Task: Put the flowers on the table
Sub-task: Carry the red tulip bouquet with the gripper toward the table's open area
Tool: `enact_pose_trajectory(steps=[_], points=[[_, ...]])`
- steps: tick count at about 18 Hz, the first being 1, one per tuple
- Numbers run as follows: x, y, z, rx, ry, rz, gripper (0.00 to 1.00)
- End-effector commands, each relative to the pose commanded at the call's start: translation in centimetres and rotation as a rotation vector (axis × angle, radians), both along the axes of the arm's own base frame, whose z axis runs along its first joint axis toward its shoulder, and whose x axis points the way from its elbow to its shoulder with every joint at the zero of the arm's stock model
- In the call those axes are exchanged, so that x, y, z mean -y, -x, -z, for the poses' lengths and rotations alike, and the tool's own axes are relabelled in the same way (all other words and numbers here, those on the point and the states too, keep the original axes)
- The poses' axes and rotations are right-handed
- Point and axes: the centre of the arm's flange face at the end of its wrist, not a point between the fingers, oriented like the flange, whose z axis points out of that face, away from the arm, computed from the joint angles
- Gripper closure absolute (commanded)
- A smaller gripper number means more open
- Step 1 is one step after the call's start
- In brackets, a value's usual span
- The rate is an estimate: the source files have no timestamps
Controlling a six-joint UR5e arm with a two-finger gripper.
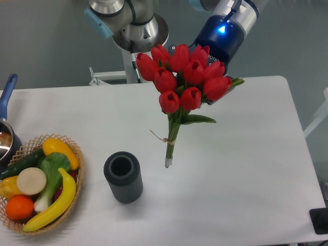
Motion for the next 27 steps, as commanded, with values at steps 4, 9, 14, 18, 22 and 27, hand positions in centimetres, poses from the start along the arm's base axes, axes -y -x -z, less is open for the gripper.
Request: enact_pose_trajectory(steps=[4, 9, 14, 18, 22, 27], points=[[0.1, 0.0, 0.0, 0.001, 0.001, -0.001, 0.55], [0.6, -0.2, -0.4, -0.001, 0.005, -0.013, 0.55], [0.8, -0.6, -0.9, -0.038, 0.059, -0.059, 0.55], [1.0, -0.6, -1.4, -0.08, 0.107, -0.101, 0.55], [1.0, 0.6, -1.7, -0.152, 0.202, -0.184, 0.55], [2.6, 0.4, -0.9, -0.225, 0.373, -0.315, 0.55]])
